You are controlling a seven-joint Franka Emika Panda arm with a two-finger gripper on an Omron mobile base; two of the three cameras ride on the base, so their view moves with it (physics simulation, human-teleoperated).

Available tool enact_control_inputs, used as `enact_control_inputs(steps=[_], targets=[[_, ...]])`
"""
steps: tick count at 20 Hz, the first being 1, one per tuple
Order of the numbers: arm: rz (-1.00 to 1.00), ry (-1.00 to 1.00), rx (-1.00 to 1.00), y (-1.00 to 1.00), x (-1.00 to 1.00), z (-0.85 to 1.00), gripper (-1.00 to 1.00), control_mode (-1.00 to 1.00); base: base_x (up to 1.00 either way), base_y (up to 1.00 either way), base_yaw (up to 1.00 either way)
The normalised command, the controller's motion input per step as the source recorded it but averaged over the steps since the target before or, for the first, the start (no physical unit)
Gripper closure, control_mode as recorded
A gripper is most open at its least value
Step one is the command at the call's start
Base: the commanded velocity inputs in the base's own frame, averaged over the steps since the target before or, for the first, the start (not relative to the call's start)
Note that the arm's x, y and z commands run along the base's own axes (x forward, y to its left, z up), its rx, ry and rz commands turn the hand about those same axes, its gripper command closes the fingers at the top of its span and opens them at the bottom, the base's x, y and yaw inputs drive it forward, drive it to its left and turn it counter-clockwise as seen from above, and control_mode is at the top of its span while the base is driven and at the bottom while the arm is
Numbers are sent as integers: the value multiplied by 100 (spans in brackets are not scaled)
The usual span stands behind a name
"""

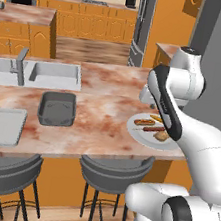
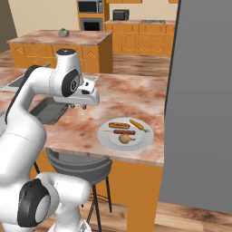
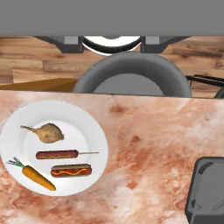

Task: Place one cooked food and one vegetable from the large plate to each tupperware container.

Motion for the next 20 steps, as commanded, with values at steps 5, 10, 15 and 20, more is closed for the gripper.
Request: enact_control_inputs(steps=[5, 10, 15, 20], targets=[[0, 2, 0, -8, -44, -6, -100, -100, 0, 0, 0], [0, 2, -3, -27, -35, -40, -100, -100, 0, 0, 0], [0, 6, -3, -41, 7, -54, -100, -100, 0, 0, 0], [-1, 8, -3, -43, 26, -58, -100, -100, 0, 0, 0]])
